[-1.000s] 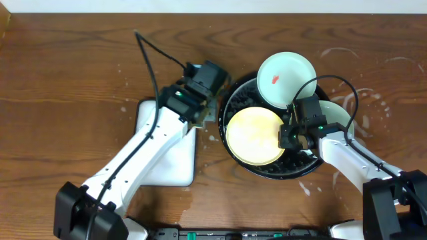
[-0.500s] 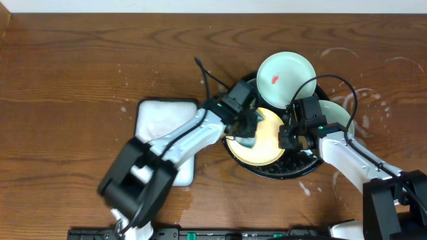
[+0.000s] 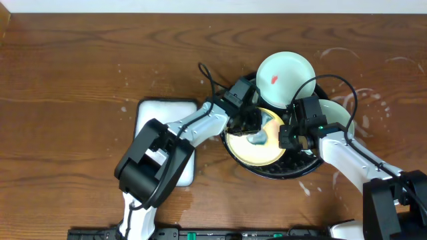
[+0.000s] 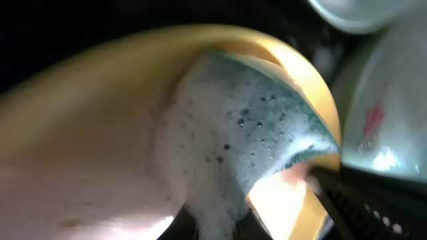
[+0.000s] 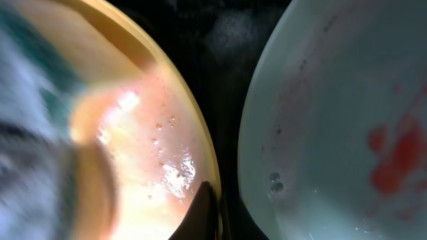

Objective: Clean dirty plates on tray and stack at the side
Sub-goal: 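Scrub the yellow plate with the sponge in the left gripper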

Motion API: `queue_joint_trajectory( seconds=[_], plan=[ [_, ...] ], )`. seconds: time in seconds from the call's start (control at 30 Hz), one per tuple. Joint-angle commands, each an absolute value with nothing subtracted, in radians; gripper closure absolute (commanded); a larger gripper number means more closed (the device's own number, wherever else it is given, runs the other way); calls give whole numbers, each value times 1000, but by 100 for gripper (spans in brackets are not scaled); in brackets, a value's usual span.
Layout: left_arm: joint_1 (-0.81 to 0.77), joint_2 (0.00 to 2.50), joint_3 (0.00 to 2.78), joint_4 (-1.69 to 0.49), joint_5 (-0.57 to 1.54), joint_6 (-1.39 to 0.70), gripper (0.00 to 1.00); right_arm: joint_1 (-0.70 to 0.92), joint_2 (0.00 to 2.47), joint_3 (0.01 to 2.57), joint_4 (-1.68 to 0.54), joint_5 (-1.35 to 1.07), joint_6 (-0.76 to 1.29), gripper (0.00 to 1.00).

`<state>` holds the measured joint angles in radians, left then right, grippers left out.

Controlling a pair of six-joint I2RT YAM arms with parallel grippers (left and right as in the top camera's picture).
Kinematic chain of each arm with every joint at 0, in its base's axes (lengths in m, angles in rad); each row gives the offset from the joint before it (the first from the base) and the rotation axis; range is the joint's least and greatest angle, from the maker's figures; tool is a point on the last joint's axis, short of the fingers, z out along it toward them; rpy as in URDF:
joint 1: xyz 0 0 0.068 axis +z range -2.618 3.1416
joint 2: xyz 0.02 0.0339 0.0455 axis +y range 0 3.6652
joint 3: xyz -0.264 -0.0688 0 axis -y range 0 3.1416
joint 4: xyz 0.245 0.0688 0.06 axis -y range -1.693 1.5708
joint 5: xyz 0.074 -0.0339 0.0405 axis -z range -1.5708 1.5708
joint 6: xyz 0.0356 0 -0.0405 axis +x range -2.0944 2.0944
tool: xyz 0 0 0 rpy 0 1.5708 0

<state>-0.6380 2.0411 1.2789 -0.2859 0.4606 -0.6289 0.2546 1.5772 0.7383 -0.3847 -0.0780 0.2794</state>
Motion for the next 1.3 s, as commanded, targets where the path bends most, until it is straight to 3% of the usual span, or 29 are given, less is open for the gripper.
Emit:
queue_joint_trajectory(
  seconds=[0.0,0.3,0.63,0.97,1.27],
  plan=[
    [-540,2091,1274,-314,92,-570,92,250,1594,725,-404,-35,253,99],
    [-537,2059,1277,-327,-22,-335,93,250,1594,725,-404,-35,253,99],
    [-556,2038,1292,-525,-150,-364,93,250,1594,725,-415,-35,253,99],
    [-563,1940,1339,-559,155,-407,92,250,1594,725,-415,-35,255,99],
    [-662,2055,1337,-567,308,-571,92,250,1594,725,-415,-35,257,99]
  ],
)
